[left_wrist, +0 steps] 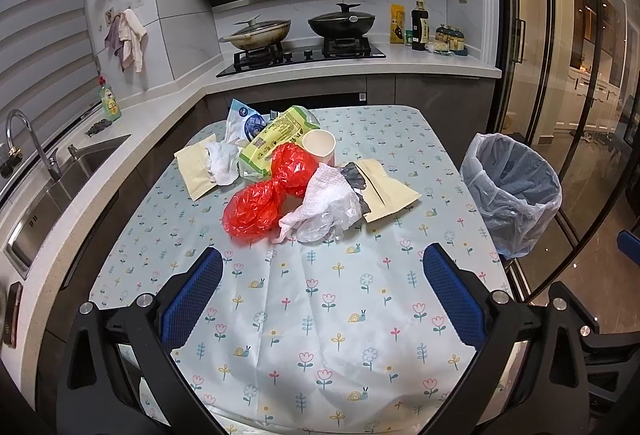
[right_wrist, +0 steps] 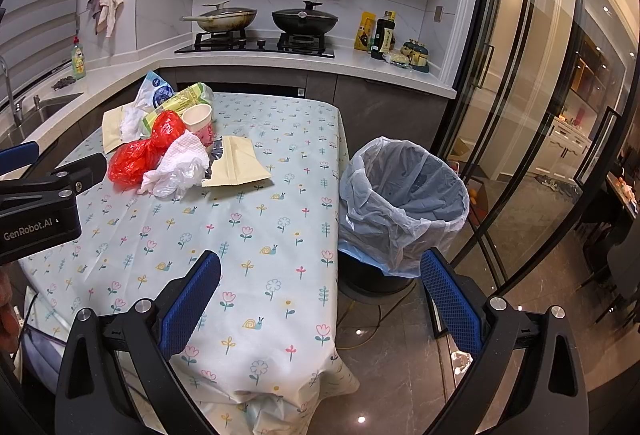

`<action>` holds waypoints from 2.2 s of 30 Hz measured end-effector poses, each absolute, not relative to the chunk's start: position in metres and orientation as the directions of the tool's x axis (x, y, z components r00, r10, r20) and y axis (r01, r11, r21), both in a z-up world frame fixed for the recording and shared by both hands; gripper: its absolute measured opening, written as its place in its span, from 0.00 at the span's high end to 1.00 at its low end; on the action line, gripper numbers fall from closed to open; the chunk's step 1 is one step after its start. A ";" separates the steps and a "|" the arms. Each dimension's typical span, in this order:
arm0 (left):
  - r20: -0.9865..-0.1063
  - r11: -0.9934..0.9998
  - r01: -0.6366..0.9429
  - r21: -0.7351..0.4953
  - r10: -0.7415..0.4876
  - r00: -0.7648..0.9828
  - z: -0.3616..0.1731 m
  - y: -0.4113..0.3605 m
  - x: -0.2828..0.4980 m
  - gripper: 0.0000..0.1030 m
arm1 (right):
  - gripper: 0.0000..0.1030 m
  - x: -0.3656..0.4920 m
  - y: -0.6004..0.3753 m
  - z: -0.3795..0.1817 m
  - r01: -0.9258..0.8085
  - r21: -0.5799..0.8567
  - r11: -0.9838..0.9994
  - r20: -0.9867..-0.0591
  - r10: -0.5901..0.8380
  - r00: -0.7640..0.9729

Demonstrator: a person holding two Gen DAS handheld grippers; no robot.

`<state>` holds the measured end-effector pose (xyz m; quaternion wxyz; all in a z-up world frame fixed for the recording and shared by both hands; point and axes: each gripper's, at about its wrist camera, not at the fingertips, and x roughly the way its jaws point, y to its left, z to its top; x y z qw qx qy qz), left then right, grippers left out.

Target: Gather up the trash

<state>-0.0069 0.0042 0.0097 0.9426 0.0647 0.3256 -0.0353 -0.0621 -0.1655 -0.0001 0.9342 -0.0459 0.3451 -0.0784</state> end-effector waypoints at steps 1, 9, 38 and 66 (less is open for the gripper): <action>-0.619 0.989 0.110 0.098 -0.026 0.785 0.010 0.004 -0.007 0.07 | 0.07 -0.062 -0.165 0.000 0.115 -0.140 0.983 -0.637 -0.178 0.750; -0.627 0.987 0.127 0.094 -0.040 0.778 0.009 0.002 -0.009 0.07 | 0.07 -0.062 -0.166 0.000 0.115 -0.139 0.984 -0.637 -0.178 0.750; -0.667 0.999 0.052 -0.001 -0.040 0.744 -0.006 0.056 0.031 0.07 | 0.07 -0.021 -0.148 -0.002 0.120 -0.085 0.989 -0.644 -0.146 0.751; -0.759 0.987 0.151 -0.051 -0.136 0.636 -0.077 0.121 0.185 0.07 | 0.07 0.146 -0.106 -0.066 0.145 -0.045 0.988 -0.743 -0.130 0.657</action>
